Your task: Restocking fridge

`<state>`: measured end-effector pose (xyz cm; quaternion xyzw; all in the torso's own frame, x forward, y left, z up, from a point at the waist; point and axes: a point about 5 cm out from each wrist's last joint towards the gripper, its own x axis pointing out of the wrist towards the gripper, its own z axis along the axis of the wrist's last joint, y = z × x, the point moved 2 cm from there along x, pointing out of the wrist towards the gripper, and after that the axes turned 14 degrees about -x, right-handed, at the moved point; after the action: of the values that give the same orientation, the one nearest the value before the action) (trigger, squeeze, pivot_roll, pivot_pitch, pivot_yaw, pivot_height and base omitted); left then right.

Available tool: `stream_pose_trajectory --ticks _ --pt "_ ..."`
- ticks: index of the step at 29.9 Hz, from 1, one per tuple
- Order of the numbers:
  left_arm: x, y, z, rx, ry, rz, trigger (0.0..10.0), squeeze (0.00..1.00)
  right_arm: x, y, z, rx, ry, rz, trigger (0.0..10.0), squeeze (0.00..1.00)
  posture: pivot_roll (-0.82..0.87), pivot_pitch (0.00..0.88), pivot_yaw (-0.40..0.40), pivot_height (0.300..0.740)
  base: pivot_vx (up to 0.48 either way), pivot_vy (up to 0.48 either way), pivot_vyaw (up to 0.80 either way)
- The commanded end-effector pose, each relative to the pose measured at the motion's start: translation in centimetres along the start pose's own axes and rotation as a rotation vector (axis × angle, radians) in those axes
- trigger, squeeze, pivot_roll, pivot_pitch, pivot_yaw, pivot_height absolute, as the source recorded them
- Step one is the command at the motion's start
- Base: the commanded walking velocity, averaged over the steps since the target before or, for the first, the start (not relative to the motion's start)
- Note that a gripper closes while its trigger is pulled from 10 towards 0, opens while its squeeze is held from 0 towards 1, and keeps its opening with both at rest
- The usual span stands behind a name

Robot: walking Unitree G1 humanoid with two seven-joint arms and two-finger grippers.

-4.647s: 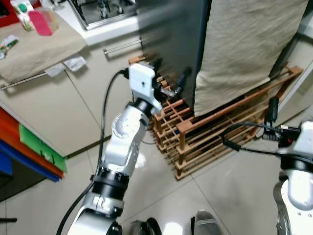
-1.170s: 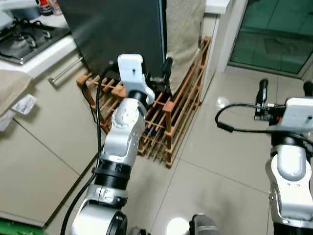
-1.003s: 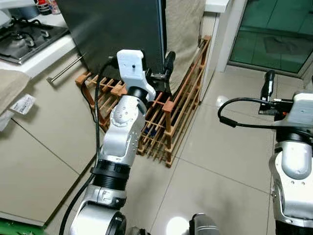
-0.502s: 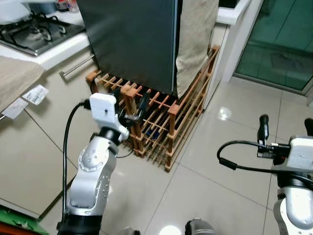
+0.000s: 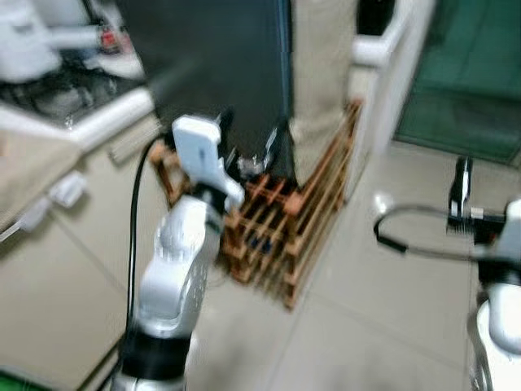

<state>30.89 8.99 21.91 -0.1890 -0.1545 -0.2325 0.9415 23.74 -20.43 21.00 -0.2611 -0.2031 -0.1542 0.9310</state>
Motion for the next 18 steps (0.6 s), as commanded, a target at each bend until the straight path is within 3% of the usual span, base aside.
stream_pose_trajectory --ticks 1,15,18 --pt "0.5 -1.4 -0.5 -0.021 0.018 -0.056 10.0 0.00 -0.3 -0.4 -1.1 -0.031 0.051 -0.005 10.0 0.00 -0.28 0.024 0.083 0.723 0.480 0.000 0.00" --pt "0.6 -2.9 -0.6 -0.051 0.037 -0.161 10.0 0.00 0.5 -0.2 -1.4 -0.017 0.048 -0.011 10.0 0.00 -0.28 0.042 0.086 0.723 0.480 0.000 0.00" --pt "1.2 -2.8 -0.5 -0.071 0.046 -0.142 10.0 0.00 0.7 -0.1 -1.4 -0.016 0.045 -0.009 10.0 0.00 -0.27 0.046 0.083 0.723 0.000 0.000 0.00"
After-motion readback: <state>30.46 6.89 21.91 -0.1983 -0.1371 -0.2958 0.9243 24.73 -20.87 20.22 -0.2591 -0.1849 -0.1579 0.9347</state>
